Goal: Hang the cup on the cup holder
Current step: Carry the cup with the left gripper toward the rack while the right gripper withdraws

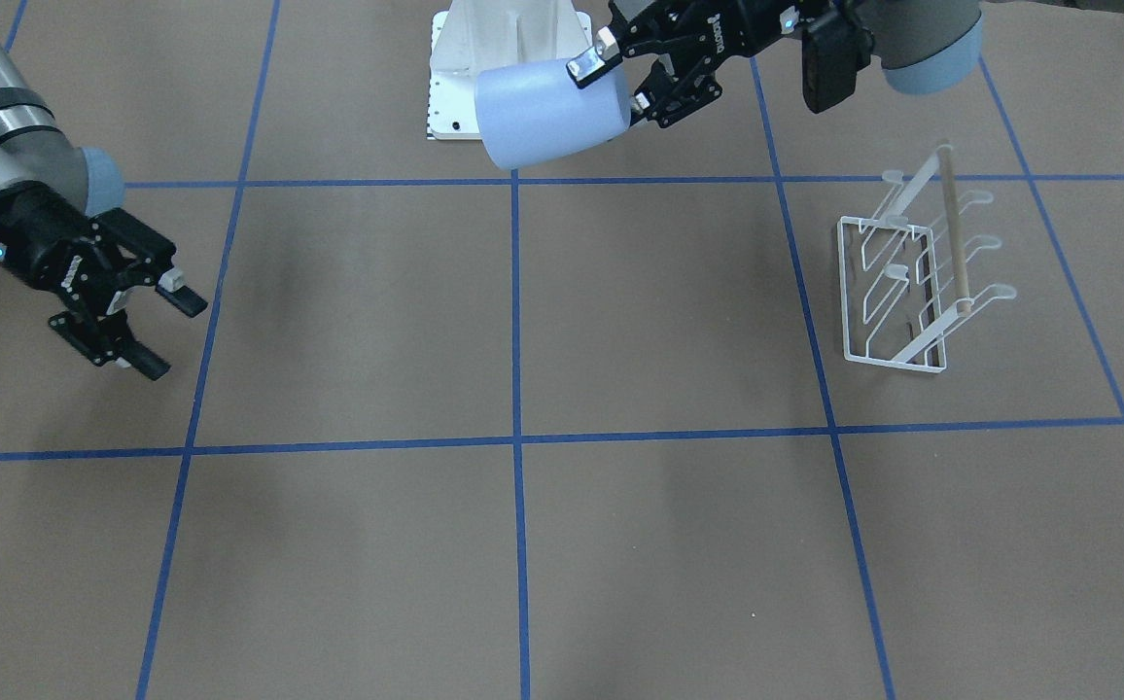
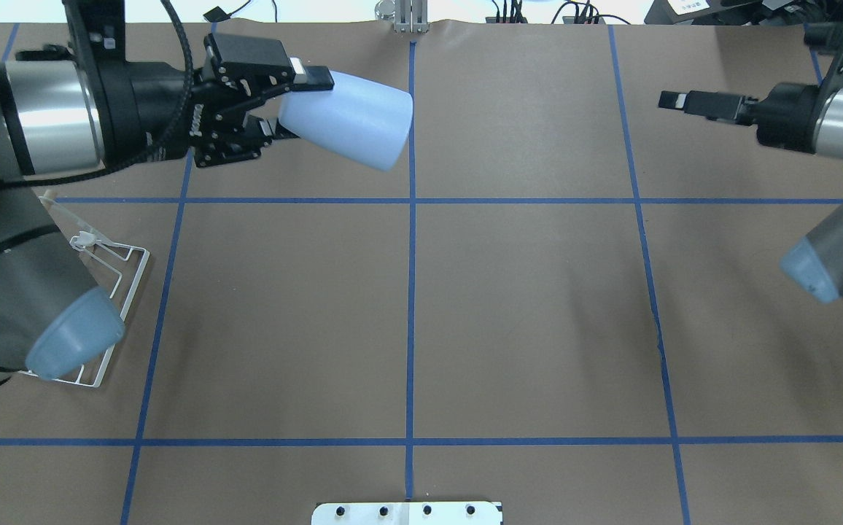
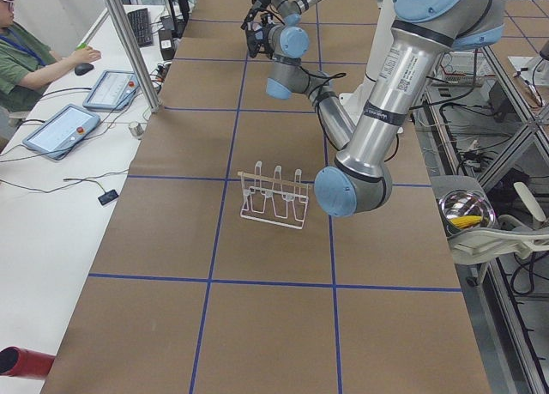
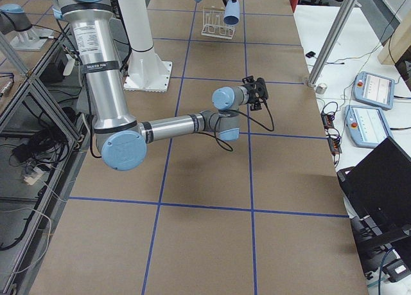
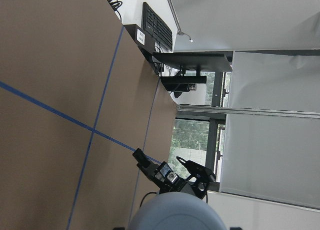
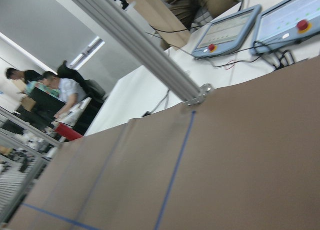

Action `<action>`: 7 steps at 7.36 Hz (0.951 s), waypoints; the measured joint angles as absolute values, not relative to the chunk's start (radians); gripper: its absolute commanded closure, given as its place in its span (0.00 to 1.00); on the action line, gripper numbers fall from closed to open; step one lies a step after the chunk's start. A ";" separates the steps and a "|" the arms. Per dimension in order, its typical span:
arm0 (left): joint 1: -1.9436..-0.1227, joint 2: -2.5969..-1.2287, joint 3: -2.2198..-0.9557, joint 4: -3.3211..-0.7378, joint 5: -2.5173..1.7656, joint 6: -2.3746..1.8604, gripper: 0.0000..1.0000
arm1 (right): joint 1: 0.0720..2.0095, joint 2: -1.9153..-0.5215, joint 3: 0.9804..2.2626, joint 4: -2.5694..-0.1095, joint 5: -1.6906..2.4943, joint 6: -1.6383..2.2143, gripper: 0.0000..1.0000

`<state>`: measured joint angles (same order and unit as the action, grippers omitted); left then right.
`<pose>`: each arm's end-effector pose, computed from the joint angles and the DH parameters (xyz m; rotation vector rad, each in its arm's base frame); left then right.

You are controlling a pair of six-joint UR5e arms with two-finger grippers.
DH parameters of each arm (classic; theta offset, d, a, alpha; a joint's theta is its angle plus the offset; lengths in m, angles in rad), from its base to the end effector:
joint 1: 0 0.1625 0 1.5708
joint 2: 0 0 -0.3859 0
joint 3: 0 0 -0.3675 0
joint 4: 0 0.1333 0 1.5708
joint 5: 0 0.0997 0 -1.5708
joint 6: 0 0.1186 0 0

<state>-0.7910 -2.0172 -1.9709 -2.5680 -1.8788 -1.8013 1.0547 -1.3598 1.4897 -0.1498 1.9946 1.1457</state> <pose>0.2768 -0.4183 0.1089 0.3007 1.8279 -0.4330 -0.2005 -0.5247 0.3947 0.7779 -1.3465 0.1690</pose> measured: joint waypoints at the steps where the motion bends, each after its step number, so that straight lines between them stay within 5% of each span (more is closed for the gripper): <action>1: -0.829 -2.016 -1.975 -2.495 -1.880 -1.704 1.00 | 1.117 -1.353 1.490 -0.299 2.039 1.008 0.00; 7: -0.955 -1.980 -2.202 -1.666 -1.875 -1.023 1.00 | 1.310 -1.369 1.502 -1.064 2.172 0.448 0.00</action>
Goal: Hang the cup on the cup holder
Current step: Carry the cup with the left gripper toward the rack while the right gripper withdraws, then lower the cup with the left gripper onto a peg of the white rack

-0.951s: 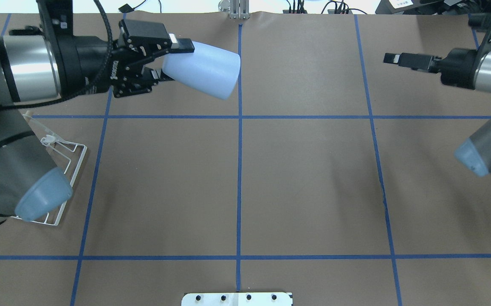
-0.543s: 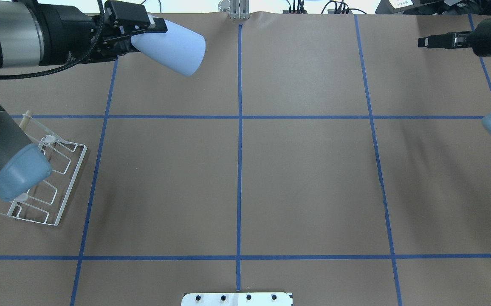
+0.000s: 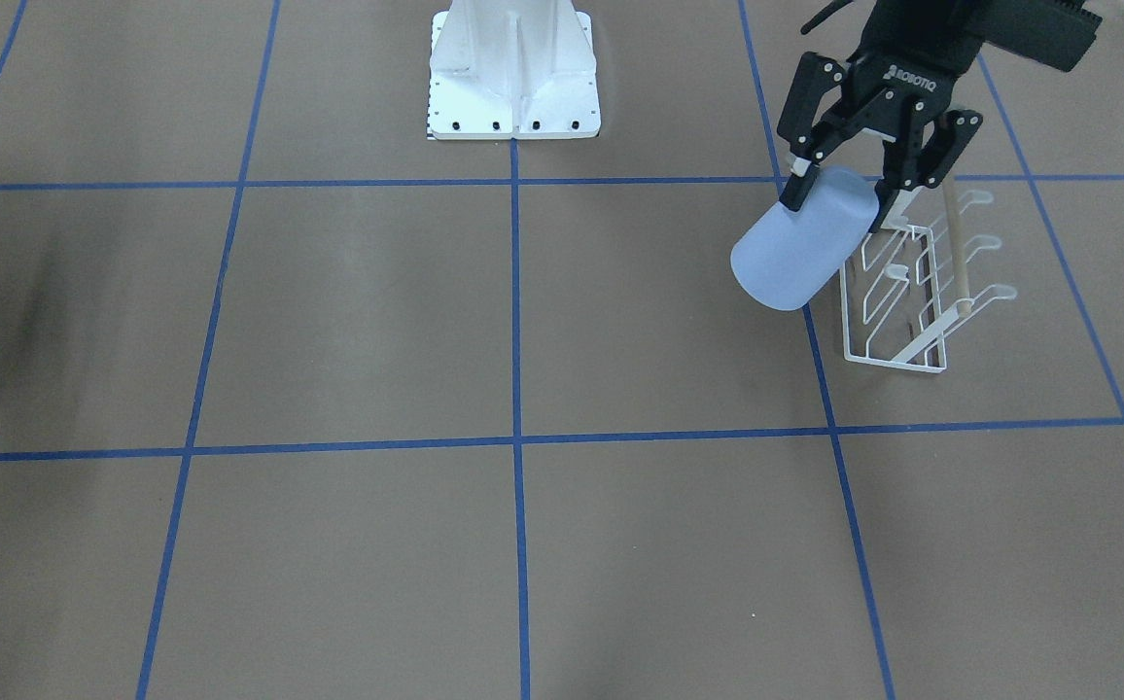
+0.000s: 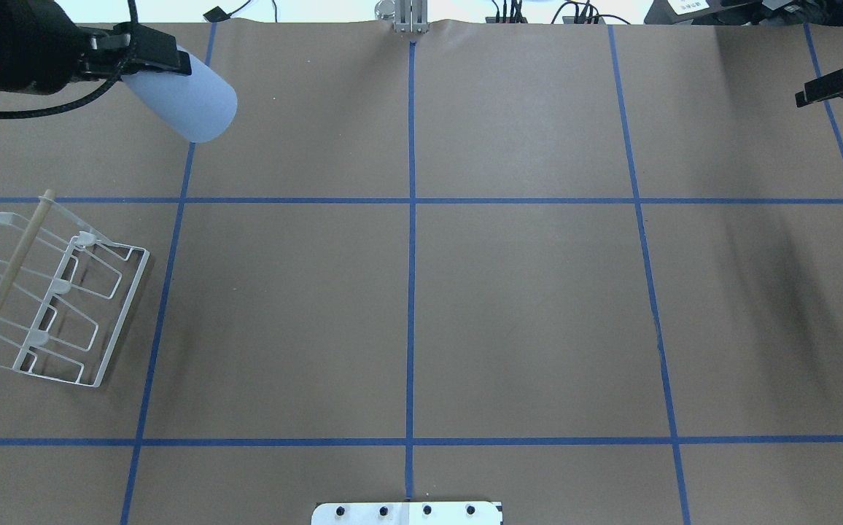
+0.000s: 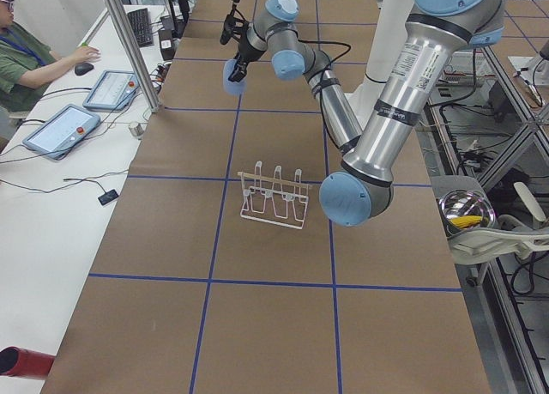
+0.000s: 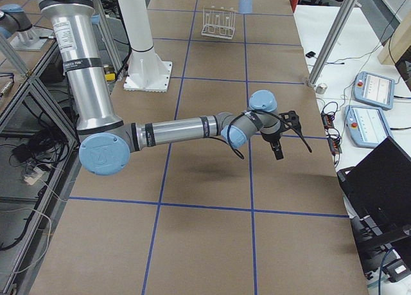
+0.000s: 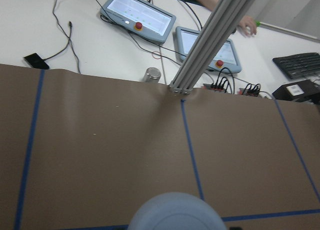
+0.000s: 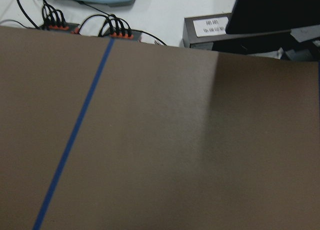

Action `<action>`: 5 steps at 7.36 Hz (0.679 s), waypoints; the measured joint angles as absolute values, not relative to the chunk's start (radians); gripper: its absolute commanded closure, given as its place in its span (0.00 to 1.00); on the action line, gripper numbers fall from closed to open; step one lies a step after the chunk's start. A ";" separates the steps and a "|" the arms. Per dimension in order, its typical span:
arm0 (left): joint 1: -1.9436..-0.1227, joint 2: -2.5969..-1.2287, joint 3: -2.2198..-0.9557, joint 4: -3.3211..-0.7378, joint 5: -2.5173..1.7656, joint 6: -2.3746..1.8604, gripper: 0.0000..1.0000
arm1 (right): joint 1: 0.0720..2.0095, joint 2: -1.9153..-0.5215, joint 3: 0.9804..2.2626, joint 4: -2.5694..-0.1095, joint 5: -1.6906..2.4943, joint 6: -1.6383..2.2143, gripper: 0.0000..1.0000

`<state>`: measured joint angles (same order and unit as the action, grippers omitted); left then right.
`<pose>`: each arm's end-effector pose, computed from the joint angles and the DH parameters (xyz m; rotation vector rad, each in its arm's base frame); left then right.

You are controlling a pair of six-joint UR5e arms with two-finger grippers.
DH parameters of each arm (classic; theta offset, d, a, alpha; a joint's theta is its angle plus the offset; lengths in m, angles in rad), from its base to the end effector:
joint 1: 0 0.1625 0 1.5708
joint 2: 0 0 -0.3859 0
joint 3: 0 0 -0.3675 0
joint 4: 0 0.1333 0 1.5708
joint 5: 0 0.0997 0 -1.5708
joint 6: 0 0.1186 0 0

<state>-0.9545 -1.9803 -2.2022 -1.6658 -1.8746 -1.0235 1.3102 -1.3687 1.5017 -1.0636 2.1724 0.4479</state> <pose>0.2000 -0.4515 0.1567 0.5713 1.0085 -0.1882 -0.0855 -0.5775 0.5107 0.3799 -0.7586 -0.0166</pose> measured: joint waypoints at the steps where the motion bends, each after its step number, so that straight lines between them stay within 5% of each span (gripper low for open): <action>1: -0.964 -1.964 -2.221 -1.579 -1.875 -0.957 1.00 | 1.320 -1.394 1.507 -1.144 2.183 0.390 0.00; 5: -0.968 -1.910 -2.236 -1.331 -1.881 -0.816 1.00 | 1.355 -1.443 1.699 -1.618 2.222 0.156 0.00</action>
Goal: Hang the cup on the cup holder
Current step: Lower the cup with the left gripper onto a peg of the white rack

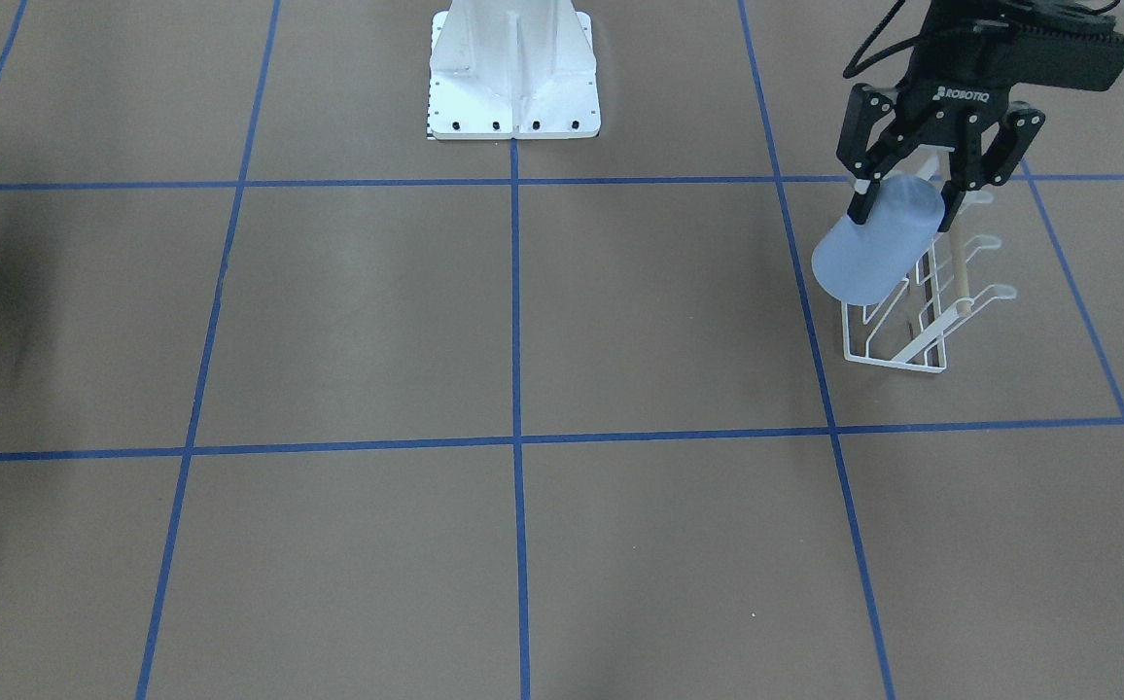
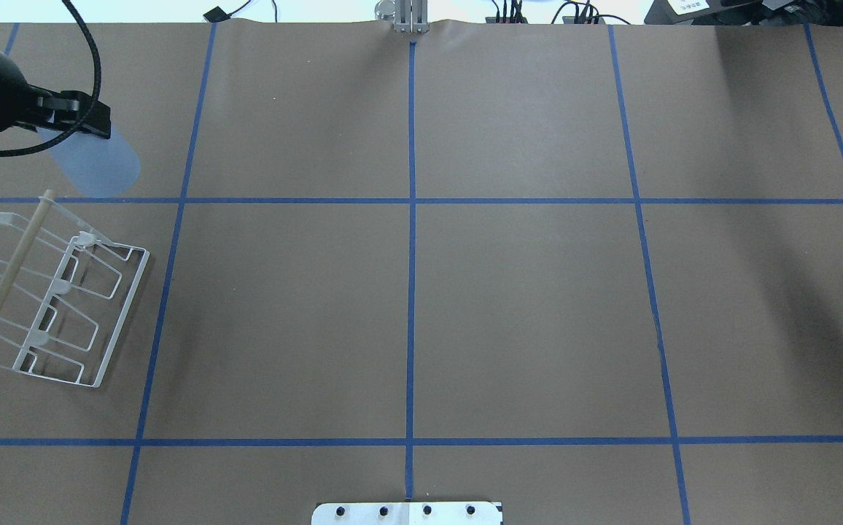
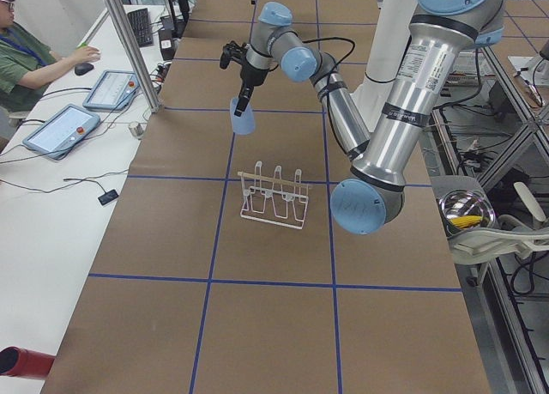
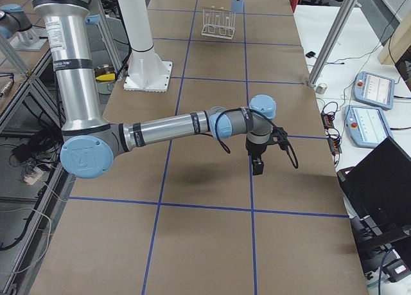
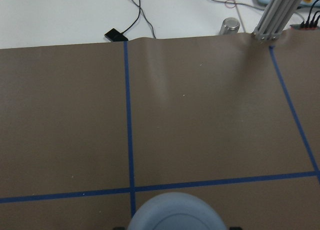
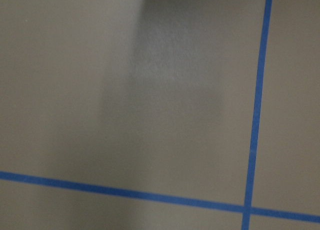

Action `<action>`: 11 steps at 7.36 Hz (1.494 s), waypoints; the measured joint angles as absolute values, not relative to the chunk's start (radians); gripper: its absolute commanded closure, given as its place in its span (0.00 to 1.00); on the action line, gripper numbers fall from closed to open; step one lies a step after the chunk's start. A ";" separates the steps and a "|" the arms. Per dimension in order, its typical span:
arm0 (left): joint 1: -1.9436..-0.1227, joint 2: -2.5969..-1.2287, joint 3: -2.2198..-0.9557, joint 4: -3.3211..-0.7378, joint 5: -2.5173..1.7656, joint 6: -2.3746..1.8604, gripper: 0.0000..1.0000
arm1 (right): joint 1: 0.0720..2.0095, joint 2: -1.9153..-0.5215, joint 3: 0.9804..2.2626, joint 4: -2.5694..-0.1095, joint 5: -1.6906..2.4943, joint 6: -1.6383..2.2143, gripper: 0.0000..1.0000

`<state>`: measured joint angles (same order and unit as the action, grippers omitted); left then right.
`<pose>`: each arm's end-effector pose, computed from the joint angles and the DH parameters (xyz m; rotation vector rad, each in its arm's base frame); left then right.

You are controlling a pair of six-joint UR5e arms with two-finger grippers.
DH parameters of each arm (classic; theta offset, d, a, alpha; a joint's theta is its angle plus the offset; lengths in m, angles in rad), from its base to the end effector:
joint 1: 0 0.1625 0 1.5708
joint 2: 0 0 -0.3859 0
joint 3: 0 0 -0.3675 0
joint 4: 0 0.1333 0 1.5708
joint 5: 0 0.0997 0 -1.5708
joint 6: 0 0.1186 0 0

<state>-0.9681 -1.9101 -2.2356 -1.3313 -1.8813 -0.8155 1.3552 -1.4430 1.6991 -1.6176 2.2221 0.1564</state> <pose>0.1898 -0.4470 0.2288 0.3832 0.7176 -0.0822 -0.0517 -0.5229 0.5237 0.0784 -0.6753 -0.1251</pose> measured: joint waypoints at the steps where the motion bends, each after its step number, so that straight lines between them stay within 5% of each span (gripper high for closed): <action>1: -0.966 -1.895 -2.233 -1.313 -1.883 -0.810 1.00 | 1.358 -1.464 1.741 -1.674 2.226 0.133 0.00; 11: -0.962 -1.844 -2.135 -1.321 -1.960 -0.807 1.00 | 1.358 -1.480 1.741 -1.703 2.232 0.127 0.00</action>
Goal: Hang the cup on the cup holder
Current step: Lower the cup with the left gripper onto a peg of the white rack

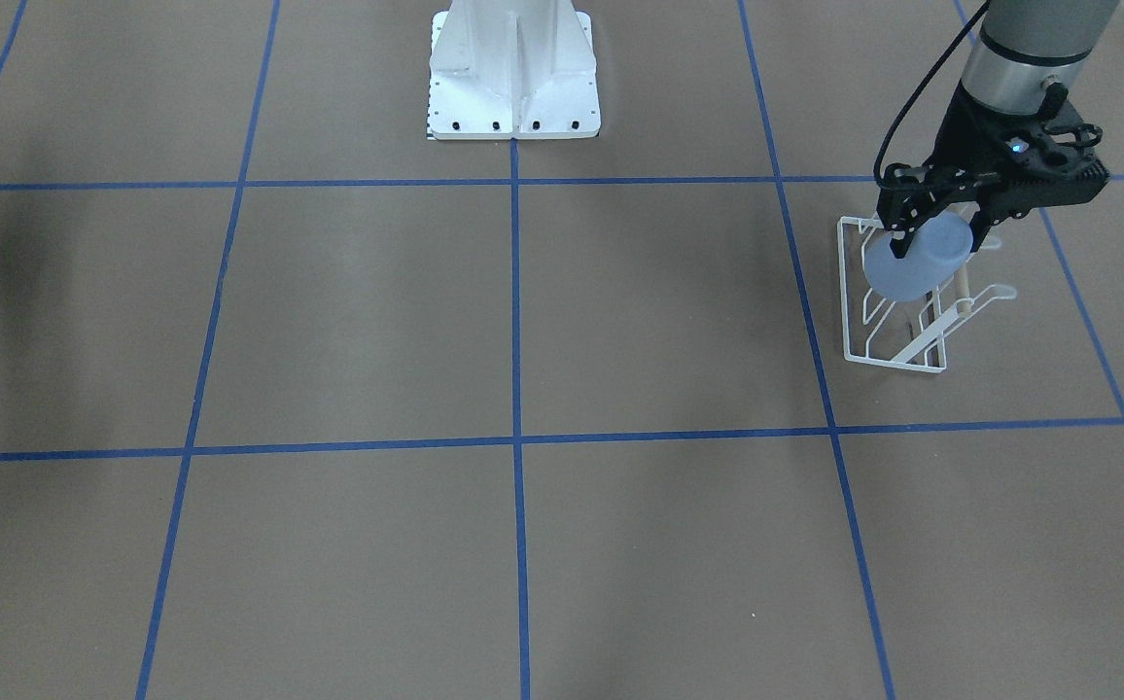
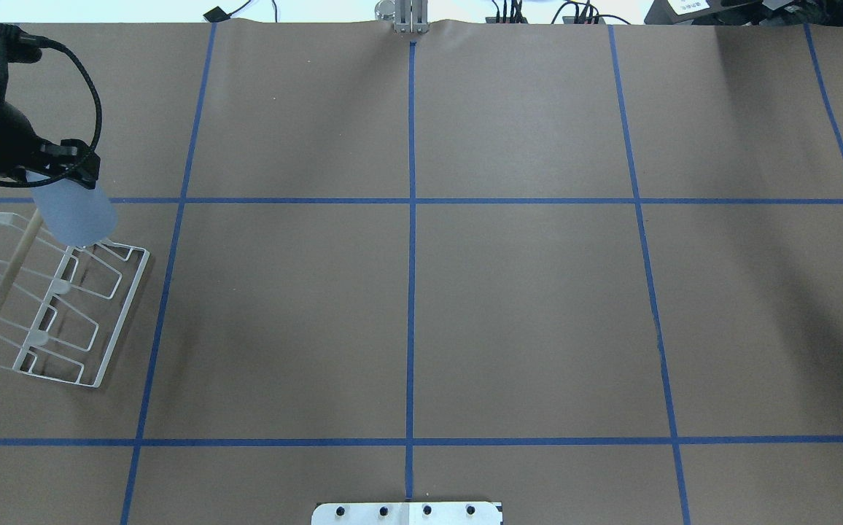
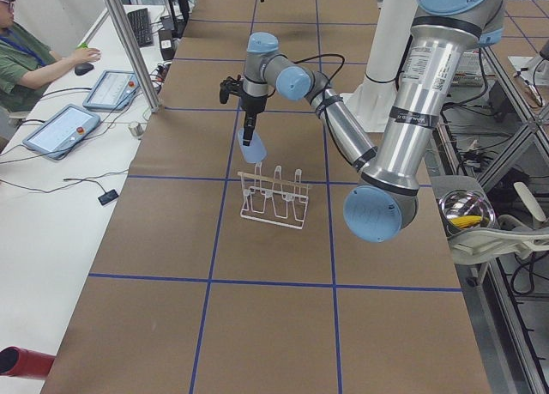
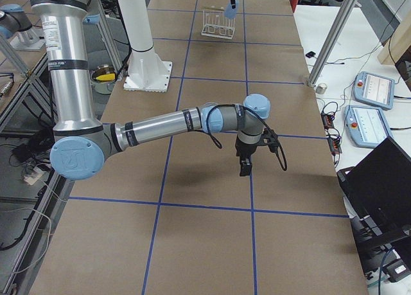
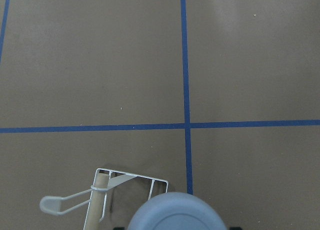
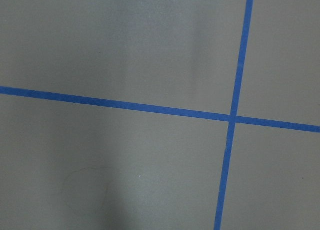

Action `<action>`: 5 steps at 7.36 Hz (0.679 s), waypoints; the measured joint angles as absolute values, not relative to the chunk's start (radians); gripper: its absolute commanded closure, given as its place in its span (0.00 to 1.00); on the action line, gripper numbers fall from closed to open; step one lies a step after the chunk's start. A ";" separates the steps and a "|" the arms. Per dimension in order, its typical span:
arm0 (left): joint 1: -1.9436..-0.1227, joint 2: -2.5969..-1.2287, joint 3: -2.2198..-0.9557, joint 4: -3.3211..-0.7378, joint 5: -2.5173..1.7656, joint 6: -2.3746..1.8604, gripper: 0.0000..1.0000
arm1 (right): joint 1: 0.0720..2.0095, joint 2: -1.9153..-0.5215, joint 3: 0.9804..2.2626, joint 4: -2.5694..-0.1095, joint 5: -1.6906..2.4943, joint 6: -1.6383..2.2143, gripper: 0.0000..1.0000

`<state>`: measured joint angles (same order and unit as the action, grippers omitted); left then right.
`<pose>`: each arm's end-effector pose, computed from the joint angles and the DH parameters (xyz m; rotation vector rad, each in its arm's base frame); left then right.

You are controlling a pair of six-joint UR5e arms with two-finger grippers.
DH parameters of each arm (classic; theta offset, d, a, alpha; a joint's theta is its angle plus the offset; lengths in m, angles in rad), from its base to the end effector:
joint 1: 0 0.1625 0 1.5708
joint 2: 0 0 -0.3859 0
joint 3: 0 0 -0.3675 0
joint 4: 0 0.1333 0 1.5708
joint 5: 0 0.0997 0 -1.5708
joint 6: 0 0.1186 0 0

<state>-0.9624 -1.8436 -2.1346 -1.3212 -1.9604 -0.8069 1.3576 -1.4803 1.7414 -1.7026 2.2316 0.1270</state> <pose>0.2099 -0.4558 0.2974 0.1944 0.6639 -0.0762 -0.0468 -0.5023 0.5320 0.0111 -0.6718 -0.1257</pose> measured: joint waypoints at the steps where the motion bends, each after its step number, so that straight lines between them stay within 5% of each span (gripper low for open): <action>1: -0.962 -1.843 -2.117 -1.329 -1.960 -0.807 1.00 | 1.358 -1.480 1.741 -1.703 2.234 0.128 0.00; 5: -0.959 -1.832 -2.069 -1.354 -1.975 -0.806 1.00 | 1.358 -1.480 1.741 -1.705 2.254 0.128 0.00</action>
